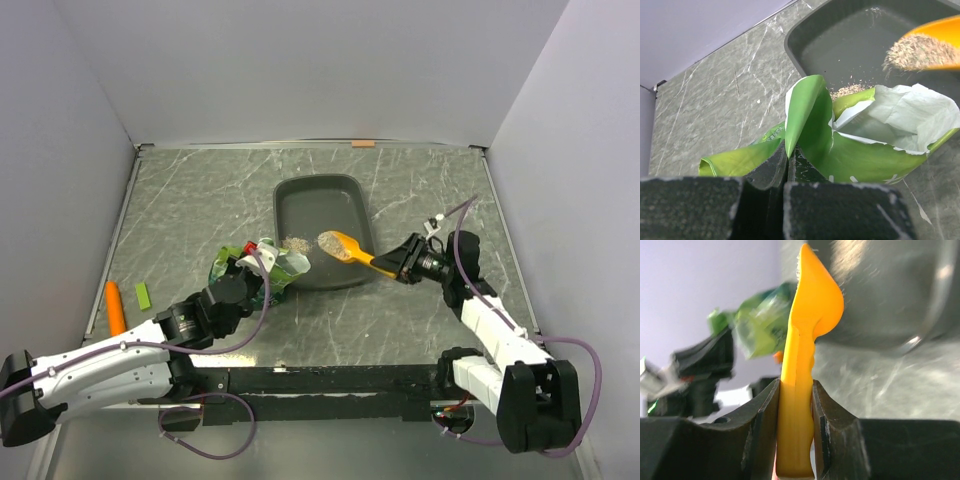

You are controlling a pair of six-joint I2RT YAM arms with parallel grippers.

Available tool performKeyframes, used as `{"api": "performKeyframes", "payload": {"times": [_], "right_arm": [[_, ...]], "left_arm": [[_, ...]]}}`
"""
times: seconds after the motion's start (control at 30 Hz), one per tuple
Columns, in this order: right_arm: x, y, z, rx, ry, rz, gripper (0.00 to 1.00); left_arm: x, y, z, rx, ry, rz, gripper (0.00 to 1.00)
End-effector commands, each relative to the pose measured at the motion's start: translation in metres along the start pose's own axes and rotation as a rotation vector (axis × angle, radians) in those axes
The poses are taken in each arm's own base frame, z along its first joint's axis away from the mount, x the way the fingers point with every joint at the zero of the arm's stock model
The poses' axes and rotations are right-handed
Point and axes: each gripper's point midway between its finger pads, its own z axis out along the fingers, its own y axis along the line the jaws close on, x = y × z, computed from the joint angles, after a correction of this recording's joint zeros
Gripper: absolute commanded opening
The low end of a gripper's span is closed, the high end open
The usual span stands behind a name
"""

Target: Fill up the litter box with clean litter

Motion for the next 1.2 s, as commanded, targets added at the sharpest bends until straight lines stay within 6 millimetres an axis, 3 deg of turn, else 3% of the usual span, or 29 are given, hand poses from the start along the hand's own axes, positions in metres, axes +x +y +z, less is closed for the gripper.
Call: {"api": "performKeyframes", "payload": {"times": [0.0,0.07,0.1,0.2,0.27,0.3,0.37,0.4,0.47,0.63,0.8,0.87,0.9,0.93,1.03,1.17], "right_arm": [[-0.045,-0.009,0.001,0.195,-0.155,-0.174,0.0],[-0.051,-0.014,-0.002,0.288,-0.152,-0.234,0.0],[-0.065,-0.013,-0.004,0.34,-0.192,-0.286,0.0],[-0.07,-0.019,-0.004,0.412,-0.175,-0.303,0.0],[-0.07,-0.028,-0.002,0.462,-0.146,-0.297,0.0],[-0.071,-0.021,0.002,0.466,-0.134,-0.339,0.0],[-0.071,-0.032,0.003,0.559,-0.117,-0.364,0.0],[-0.071,-0.024,0.008,0.569,-0.102,-0.422,0.0],[-0.072,-0.03,0.009,0.651,-0.087,-0.46,0.0],[-0.063,-0.011,0.023,0.72,-0.042,-0.627,0.0],[-0.075,0.014,0.017,0.864,-0.091,-0.829,0.0],[-0.068,0.026,0.021,0.894,-0.079,-0.938,0.0],[-0.075,0.038,0.019,0.921,-0.123,-0.975,0.0],[-0.073,0.038,0.018,0.948,-0.109,-0.998,0.0],[-0.067,0.056,0.017,0.948,-0.109,-1.049,0.0],[-0.05,0.089,0.017,0.785,-0.081,-1.03,0.0]], "left_arm": [[-0.002,0.011,-0.003,-0.032,0.009,-0.012,0.01],[-0.004,0.015,-0.006,-0.04,0.002,-0.022,0.01],[-0.005,0.017,-0.007,-0.041,-0.004,-0.028,0.01],[-0.007,0.019,-0.009,-0.042,-0.011,-0.041,0.01],[-0.008,0.02,-0.01,-0.044,-0.013,-0.047,0.01],[-0.009,0.021,-0.011,-0.043,-0.017,-0.05,0.01],[-0.009,0.021,-0.011,-0.044,-0.014,-0.049,0.01],[-0.01,0.022,-0.012,-0.046,-0.015,-0.052,0.01],[-0.009,0.023,-0.012,-0.046,-0.01,-0.049,0.01],[-0.011,0.025,-0.014,-0.053,-0.014,-0.06,0.01],[-0.011,0.027,-0.015,-0.056,-0.016,-0.065,0.01],[-0.012,0.028,-0.016,-0.057,-0.019,-0.067,0.01],[-0.012,0.028,-0.016,-0.059,-0.02,-0.068,0.01],[-0.012,0.028,-0.016,-0.06,-0.017,-0.064,0.01],[-0.012,0.029,-0.017,-0.06,-0.019,-0.068,0.01],[-0.013,0.029,-0.017,-0.06,-0.021,-0.069,0.01]]}}
